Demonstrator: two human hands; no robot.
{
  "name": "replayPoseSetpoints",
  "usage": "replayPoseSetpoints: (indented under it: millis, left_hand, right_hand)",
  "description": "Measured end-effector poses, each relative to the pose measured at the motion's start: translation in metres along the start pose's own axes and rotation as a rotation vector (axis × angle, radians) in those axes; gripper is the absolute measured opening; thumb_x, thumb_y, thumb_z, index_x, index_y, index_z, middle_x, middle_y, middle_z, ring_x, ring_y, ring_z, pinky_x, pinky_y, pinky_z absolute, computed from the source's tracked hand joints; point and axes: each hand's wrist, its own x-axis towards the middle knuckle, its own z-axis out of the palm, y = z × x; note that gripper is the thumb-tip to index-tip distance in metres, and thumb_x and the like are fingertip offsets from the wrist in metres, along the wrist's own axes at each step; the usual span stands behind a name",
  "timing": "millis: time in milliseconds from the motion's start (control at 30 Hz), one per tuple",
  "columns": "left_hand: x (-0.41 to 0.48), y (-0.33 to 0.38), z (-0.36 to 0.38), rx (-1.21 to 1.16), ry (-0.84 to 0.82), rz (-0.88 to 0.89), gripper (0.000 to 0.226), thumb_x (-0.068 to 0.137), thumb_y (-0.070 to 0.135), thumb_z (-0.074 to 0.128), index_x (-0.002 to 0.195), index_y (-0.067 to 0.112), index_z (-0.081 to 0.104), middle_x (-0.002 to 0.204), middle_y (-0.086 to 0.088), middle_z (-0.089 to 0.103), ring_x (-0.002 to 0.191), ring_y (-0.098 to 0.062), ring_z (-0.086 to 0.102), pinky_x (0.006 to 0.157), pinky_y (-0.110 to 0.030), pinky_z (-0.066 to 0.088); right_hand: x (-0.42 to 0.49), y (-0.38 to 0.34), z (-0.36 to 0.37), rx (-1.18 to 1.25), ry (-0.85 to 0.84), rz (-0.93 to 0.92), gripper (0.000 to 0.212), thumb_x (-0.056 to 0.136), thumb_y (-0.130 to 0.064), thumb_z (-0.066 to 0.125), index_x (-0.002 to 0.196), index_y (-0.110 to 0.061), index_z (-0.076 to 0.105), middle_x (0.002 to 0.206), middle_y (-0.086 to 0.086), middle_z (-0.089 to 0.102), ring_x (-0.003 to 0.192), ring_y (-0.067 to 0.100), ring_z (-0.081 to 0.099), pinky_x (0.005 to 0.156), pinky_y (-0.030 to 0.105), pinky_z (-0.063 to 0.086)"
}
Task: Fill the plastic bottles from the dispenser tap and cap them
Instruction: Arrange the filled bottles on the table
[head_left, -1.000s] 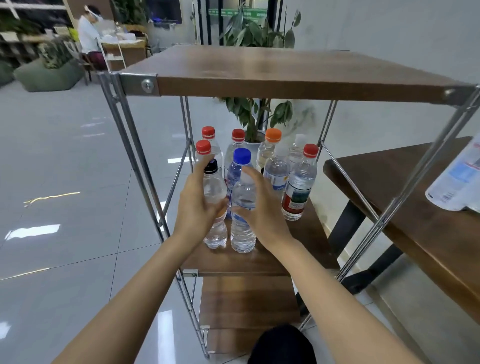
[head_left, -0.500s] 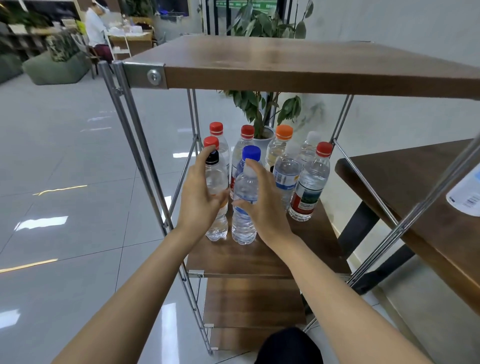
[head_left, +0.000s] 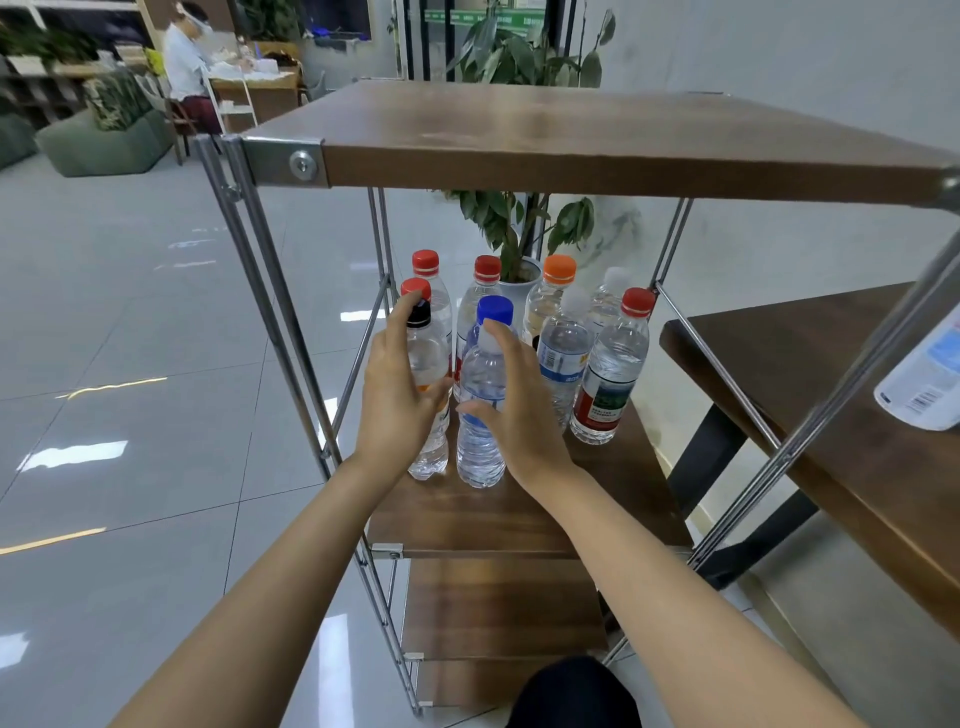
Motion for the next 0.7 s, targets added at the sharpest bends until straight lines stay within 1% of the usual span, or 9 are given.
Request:
replayPoseSetpoints:
  millis: [67, 133, 200, 300, 400, 467, 567, 633, 700]
  left_hand:
    - [0.0, 0.002, 0.0, 0.016, -0.003, -0.008, 0.096, 0.078, 0.0, 0.079, 0.151, 0.032, 0.027, 0.144, 0.007, 0.046, 0.132, -0.012, 0.044, 0.097, -0.045, 0.053]
    - [0.0, 0.005, -0.001, 0.029, -0.015, -0.012, 0.098, 0.077, 0.0, 0.08, 0.152, 0.03, 0.026, 0.145, 0.004, 0.044, 0.133, -0.013, 0.042, 0.098, -0.043, 0.053]
    - [-0.001, 0.009, -0.003, 0.059, -0.024, -0.019, 0.099, 0.075, 0.001, 0.082, 0.153, 0.028, 0.026, 0.146, 0.0, 0.042, 0.134, -0.015, 0.041, 0.101, -0.042, 0.051]
    - [-0.005, 0.017, -0.005, 0.148, -0.03, -0.027, 0.101, 0.075, 0.006, 0.084, 0.154, 0.028, 0.024, 0.147, -0.006, 0.039, 0.135, -0.02, 0.039, 0.109, -0.042, 0.043]
    - [-0.013, 0.032, -0.008, 0.23, -0.009, 0.01, 0.094, 0.074, 0.008, 0.085, 0.151, 0.019, 0.032, 0.15, -0.012, 0.034, 0.139, -0.029, 0.035, 0.112, -0.044, 0.038]
    - [-0.023, 0.048, -0.01, 0.267, 0.001, 0.025, 0.084, 0.076, 0.01, 0.083, 0.147, 0.019, 0.039, 0.153, -0.012, 0.031, 0.141, -0.031, 0.032, 0.111, -0.045, 0.037]
    - [-0.039, 0.072, -0.01, 0.267, -0.05, 0.044, 0.073, 0.083, 0.015, 0.078, 0.145, 0.023, 0.041, 0.156, -0.009, 0.029, 0.143, -0.028, 0.028, 0.107, -0.041, 0.037]
    - [-0.049, 0.089, -0.005, 0.278, -0.086, 0.107, 0.068, 0.083, 0.014, 0.077, 0.142, 0.025, 0.045, 0.152, -0.007, 0.037, 0.14, -0.027, 0.034, 0.104, -0.044, 0.043]
    - [-0.058, 0.108, 0.004, 0.267, -0.118, 0.174, 0.065, 0.08, 0.01, 0.08, 0.137, 0.022, 0.052, 0.145, -0.007, 0.048, 0.133, -0.028, 0.043, 0.101, -0.046, 0.049]
  right_hand:
    - [0.0, -0.001, 0.0, -0.031, -0.024, 0.006, 0.082, 0.083, -0.01, 0.077, 0.149, -0.021, 0.03, 0.151, 0.005, 0.038, 0.137, 0.012, 0.036, 0.109, 0.015, 0.03]
    - [0.0, -0.002, -0.003, -0.08, -0.049, -0.004, 0.083, 0.084, -0.013, 0.076, 0.151, -0.023, 0.028, 0.153, 0.004, 0.035, 0.14, 0.018, 0.035, 0.111, 0.03, 0.036]
    - [0.0, -0.004, -0.008, -0.151, -0.055, -0.018, 0.087, 0.085, -0.013, 0.076, 0.153, -0.028, 0.024, 0.157, 0.004, 0.03, 0.142, 0.021, 0.033, 0.109, 0.036, 0.043]
    - [-0.004, -0.012, -0.02, -0.253, -0.072, -0.034, 0.089, 0.087, -0.014, 0.073, 0.154, -0.034, 0.018, 0.159, 0.003, 0.024, 0.143, 0.022, 0.033, 0.104, 0.035, 0.048]
    - [-0.011, -0.025, -0.037, -0.337, -0.113, -0.038, 0.086, 0.091, -0.019, 0.07, 0.154, -0.038, 0.015, 0.162, -0.001, 0.02, 0.146, 0.019, 0.027, 0.107, 0.032, 0.04]
    - [-0.017, -0.034, -0.052, -0.373, -0.12, -0.044, 0.083, 0.092, -0.021, 0.068, 0.154, -0.039, 0.015, 0.162, -0.004, 0.02, 0.147, 0.018, 0.024, 0.109, 0.035, 0.039]
    - [-0.033, -0.046, -0.079, -0.405, -0.083, -0.061, 0.075, 0.093, -0.019, 0.067, 0.153, -0.034, 0.024, 0.159, -0.005, 0.028, 0.146, 0.017, 0.027, 0.108, 0.037, 0.041]
    - [-0.047, -0.051, -0.1, -0.404, -0.036, -0.066, 0.07, 0.092, -0.018, 0.068, 0.151, -0.029, 0.033, 0.155, -0.004, 0.037, 0.143, 0.015, 0.032, 0.109, 0.037, 0.041]
    - [-0.063, -0.052, -0.123, -0.456, 0.031, -0.079, 0.066, 0.089, -0.018, 0.072, 0.147, -0.026, 0.042, 0.148, -0.005, 0.046, 0.138, 0.014, 0.039, 0.106, 0.034, 0.045]
